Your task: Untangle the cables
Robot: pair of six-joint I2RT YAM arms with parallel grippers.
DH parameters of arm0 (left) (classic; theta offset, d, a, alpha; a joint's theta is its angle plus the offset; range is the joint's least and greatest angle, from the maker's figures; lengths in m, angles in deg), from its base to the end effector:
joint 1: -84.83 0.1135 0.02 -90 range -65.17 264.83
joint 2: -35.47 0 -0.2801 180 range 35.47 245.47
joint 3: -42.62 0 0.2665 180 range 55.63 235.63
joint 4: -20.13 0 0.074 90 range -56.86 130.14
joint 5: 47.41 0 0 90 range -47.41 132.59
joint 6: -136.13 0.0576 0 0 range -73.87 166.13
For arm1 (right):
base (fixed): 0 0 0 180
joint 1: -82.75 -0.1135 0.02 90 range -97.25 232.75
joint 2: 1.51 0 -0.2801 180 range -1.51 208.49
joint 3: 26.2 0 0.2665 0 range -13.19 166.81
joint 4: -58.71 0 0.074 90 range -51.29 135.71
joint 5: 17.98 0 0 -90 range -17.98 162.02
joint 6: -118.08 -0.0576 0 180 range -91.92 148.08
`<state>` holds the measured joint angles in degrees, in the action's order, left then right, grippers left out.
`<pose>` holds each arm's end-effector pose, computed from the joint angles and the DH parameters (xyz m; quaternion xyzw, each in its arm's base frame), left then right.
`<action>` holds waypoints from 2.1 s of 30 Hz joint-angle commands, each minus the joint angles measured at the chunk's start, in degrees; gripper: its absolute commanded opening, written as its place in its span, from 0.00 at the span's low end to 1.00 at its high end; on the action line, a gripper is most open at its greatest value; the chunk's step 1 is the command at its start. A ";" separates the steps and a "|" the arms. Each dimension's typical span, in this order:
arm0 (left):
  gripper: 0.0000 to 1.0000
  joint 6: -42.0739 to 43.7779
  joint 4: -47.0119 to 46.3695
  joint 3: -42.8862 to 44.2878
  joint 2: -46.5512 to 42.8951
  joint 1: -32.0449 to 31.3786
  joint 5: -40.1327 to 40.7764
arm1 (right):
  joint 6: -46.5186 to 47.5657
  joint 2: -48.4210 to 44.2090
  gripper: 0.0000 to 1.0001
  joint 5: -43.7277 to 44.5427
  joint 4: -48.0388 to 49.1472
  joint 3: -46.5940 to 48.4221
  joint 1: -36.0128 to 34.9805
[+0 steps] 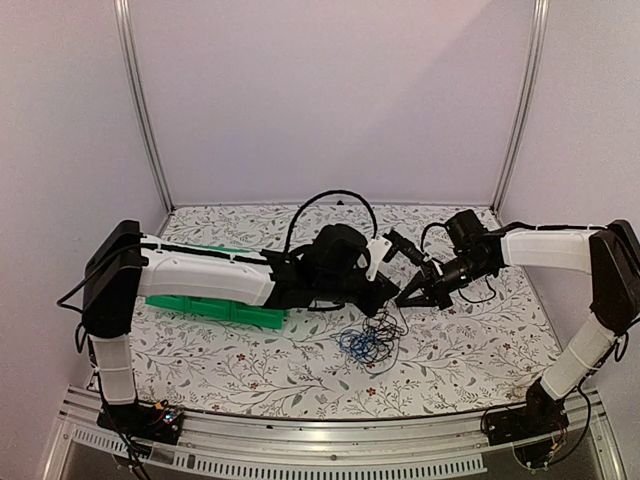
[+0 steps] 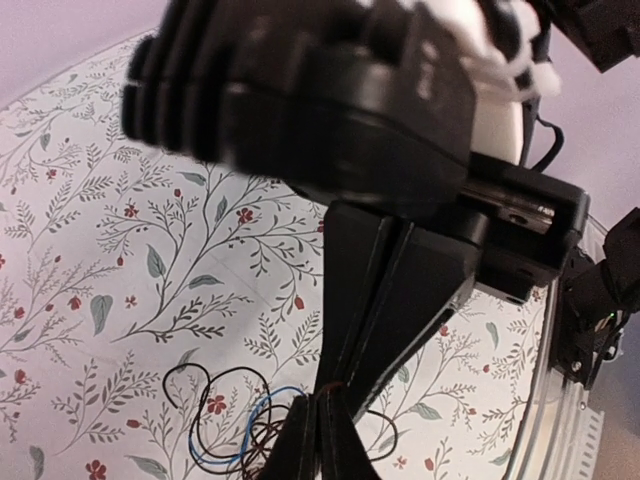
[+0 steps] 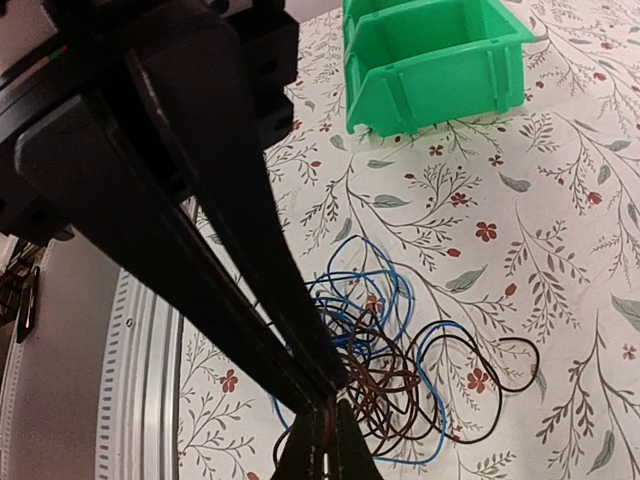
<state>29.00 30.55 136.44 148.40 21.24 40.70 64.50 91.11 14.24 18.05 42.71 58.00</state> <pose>0.2187 -0.4446 0.2194 0.3484 0.7905 -0.3369 0.3744 0.2721 0.1791 0.1917 -0.5266 0.6804 0.4489 0.2411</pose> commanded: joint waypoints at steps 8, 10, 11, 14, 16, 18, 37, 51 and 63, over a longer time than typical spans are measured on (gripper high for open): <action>0.23 -2.39 -9.31 0.76 8.88 0.48 5.59 | 0.09 -8.02 0.00 -3.07 0.11 0.99 -0.38; 0.24 -3.83 -11.65 1.24 10.80 0.62 5.32 | -0.70 -10.92 0.00 -3.62 0.92 0.53 -0.39; 0.24 -4.42 -12.82 1.31 11.58 0.68 5.24 | -1.32 -12.08 0.00 -3.77 1.49 0.37 -0.34; 0.26 -5.69 -14.19 1.94 13.80 1.08 4.40 | -3.19 -16.00 0.00 -3.59 1.82 1.63 -0.30; 0.26 -6.21 -14.30 2.29 15.26 1.41 3.80 | -4.20 -17.48 0.00 -3.48 0.96 3.28 -0.30; 0.26 -6.69 -14.08 2.26 16.09 1.72 3.61 | -4.19 -18.76 0.00 -3.35 -1.21 5.80 -0.34; 0.21 -13.73 -20.97 -7.16 16.29 4.59 2.35 | -8.05 -24.04 0.00 2.43 -16.76 51.02 1.72; 0.23 -11.78 -19.69 -7.22 15.83 4.76 2.35 | -5.14 -18.21 0.00 15.97 -19.55 78.11 4.31; 0.25 -11.33 -19.57 -8.83 13.40 4.79 0.92 | -3.54 -19.97 0.00 18.35 -18.17 67.63 4.98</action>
<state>16.41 9.94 128.75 164.31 25.46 41.79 60.20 69.91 30.13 2.24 120.46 62.59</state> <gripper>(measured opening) 0.249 0.020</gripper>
